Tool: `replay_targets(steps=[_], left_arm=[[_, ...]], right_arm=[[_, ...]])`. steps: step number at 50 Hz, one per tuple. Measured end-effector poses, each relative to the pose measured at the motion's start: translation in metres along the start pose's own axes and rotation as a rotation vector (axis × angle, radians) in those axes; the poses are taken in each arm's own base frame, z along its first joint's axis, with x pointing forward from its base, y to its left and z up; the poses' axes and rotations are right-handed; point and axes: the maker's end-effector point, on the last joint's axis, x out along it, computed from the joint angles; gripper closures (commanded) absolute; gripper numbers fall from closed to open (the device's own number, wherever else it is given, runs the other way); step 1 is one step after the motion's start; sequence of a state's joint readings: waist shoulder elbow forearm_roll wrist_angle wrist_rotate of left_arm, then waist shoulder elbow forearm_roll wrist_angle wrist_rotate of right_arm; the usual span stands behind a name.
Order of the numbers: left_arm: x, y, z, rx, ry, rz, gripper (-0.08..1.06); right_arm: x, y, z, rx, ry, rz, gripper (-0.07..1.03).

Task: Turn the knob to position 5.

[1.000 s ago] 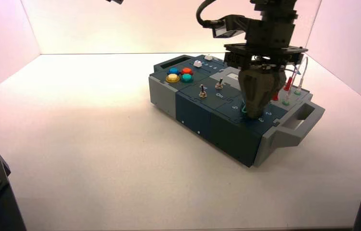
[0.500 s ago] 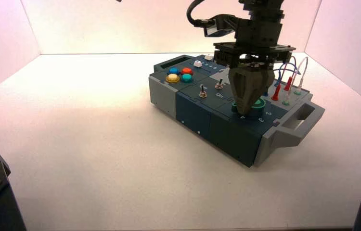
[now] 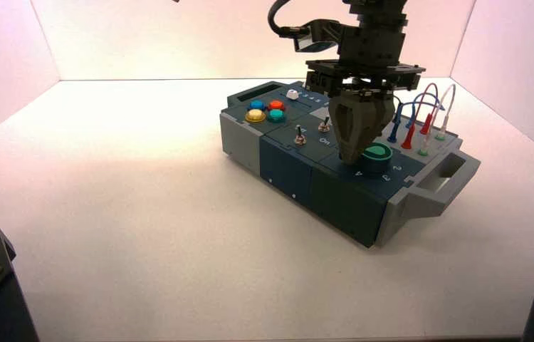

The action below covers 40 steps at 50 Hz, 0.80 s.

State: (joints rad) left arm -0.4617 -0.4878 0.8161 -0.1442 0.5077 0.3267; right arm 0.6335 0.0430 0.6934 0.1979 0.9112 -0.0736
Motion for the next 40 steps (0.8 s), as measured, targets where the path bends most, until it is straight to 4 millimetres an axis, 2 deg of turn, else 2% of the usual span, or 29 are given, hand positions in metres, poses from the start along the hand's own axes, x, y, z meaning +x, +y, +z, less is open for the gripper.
replay_targets(steps=[40], left_arm=[[0.000,0.000,0.000,0.000,0.000,0.000,0.56]], right_arm=[[0.001,-0.001,0.013,-0.007,-0.002,-0.008,0.97]])
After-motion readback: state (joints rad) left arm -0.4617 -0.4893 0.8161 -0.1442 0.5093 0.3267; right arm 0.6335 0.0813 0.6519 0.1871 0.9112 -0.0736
